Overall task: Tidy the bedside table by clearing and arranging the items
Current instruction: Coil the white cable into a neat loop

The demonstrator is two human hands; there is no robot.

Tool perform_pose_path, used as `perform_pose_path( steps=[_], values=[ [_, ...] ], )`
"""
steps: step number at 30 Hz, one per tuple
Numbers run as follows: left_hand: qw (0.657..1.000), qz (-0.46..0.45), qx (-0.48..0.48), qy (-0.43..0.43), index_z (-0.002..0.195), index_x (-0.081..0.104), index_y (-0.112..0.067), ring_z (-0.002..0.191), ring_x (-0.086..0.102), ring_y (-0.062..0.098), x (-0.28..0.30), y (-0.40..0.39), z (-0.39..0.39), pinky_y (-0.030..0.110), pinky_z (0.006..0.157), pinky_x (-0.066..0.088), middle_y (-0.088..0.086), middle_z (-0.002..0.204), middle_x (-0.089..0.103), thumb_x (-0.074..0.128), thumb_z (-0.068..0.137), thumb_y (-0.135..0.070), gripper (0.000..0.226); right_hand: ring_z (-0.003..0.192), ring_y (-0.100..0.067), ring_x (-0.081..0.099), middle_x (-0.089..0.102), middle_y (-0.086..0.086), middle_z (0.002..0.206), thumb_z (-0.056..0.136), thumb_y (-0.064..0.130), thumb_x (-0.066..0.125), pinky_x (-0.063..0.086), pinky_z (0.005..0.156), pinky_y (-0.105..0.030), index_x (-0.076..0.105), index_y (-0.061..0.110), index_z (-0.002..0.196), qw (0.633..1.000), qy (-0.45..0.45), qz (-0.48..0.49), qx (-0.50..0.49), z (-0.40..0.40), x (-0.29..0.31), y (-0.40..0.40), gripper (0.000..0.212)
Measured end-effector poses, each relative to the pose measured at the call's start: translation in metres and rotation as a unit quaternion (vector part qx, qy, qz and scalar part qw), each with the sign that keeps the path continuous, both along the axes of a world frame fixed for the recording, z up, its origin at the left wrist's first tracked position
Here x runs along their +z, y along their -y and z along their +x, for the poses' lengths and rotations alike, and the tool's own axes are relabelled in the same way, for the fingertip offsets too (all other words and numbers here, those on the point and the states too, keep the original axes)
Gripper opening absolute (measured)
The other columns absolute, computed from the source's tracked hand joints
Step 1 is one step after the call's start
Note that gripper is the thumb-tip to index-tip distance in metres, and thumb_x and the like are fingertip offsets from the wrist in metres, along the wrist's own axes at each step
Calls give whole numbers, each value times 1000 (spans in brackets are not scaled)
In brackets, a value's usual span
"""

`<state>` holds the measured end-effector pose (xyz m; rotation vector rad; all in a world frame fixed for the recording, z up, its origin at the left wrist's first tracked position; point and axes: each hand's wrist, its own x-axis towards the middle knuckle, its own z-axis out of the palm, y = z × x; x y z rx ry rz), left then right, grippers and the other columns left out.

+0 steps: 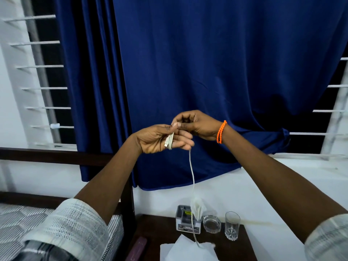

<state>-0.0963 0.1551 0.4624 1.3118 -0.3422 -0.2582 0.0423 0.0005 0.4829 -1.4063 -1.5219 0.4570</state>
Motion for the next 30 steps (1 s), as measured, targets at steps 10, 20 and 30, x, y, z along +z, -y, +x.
perform_pose_path(
  steps=[10, 20, 30],
  values=[
    [969, -34, 242, 44, 90, 71, 5, 91, 77, 32, 3, 14, 13, 26, 82, 63, 21, 94, 74, 61, 100, -24, 33, 77, -18, 62, 69, -9, 92, 97, 16, 62, 51, 62, -26, 65, 0, 113, 996, -65, 37, -49, 13, 3, -7, 23],
    [966, -134, 219, 34, 115, 68, 7, 97, 76, 30, -2, 13, 16, 32, 92, 61, 19, 102, 74, 49, 106, -16, 32, 94, -24, 66, 68, -15, 105, 96, 6, 61, 57, 79, -32, 65, 0, 109, 989, -126, 58, -45, 25, -1, -6, 15],
    [963, -124, 237, 25, 110, 71, 2, 96, 76, 24, -2, 18, 20, 26, 88, 61, 13, 98, 75, 64, 96, -20, 27, 94, -21, 67, 69, -13, 105, 96, 2, 58, 59, 76, -27, 60, -8, 119, 983, -164, 61, -61, 21, -5, -5, 26]
  ],
)
